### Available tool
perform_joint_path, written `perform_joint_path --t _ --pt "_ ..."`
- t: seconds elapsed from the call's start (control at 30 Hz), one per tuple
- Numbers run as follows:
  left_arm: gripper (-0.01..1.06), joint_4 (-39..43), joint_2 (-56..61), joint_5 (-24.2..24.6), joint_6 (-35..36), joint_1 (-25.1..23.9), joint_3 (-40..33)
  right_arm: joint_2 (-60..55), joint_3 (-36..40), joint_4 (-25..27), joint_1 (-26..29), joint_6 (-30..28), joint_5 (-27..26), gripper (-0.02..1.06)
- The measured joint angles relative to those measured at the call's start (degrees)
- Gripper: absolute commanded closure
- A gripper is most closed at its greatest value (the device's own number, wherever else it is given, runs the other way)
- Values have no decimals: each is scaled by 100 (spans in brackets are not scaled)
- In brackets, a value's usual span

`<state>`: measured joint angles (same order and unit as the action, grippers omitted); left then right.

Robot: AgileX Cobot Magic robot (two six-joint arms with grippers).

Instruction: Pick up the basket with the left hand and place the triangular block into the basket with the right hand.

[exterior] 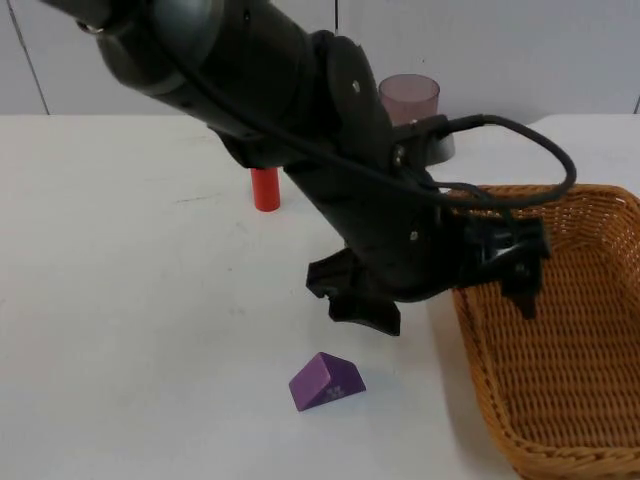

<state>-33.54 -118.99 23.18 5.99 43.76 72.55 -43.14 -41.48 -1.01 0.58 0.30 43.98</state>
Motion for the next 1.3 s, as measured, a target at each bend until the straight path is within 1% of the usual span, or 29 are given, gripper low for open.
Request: perform_joint_path --t 0.13,0.17,0.2,0.33,0.53,0.63,0.67,0.8,0.83,1.0,1.03,1.07,1.13,1.17,1.2,1.23,1.27,1.3 --pt "5 1 0 -92 0 106 0 -14 0 0 0 0 0 -1" --pt "5 1 0 -229 0 120 0 -14 0 0 0 0 0 -1" --pt "5 1 0 -229 0 120 0 -14 0 0 0 0 0 -1" --pt "5 11 -195 -574 11 120 14 -14 0 0 0 13 0 -1" --pt "5 -11 -568 -626 11 120 165 -14 0 0 0 13 0 -1" --pt "7 -11 -625 -626 11 135 285 -14 0 0 0 13 0 -1" --pt "10 -11 -653 -639 11 133 328 -14 0 0 0 13 0 -1" --pt "31 -11 -702 -655 11 193 377 -14 0 0 0 13 0 -1" --pt "31 -22 -741 -643 11 220 381 -14 0 0 0 13 0 -1" --pt "51 -128 -865 -633 21 277 391 -14 0 0 0 13 0 -1" --pt "51 -162 -880 -633 21 279 391 -14 0 0 0 13 0 -1" --pt "57 -177 -889 -633 21 279 391 -14 0 0 0 13 0 -1" --pt "72 -269 -894 -643 21 279 391 -14 0 0 0 13 0 -1" --pt "89 -269 -894 -643 21 279 391 -14 0 0 0 13 0 -1" --pt "89 -318 -894 -654 21 279 404 -14 0 0 0 13 0 -1" --pt "99 -435 -894 -668 44 279 404 -14 0 0 0 13 0 -1" --pt "105 -636 -894 -713 97 279 404 -14 0 0 0 13 0 -1" --pt "105 -697 -894 -753 67 279 414 -14 0 0 0 13 0 -1"
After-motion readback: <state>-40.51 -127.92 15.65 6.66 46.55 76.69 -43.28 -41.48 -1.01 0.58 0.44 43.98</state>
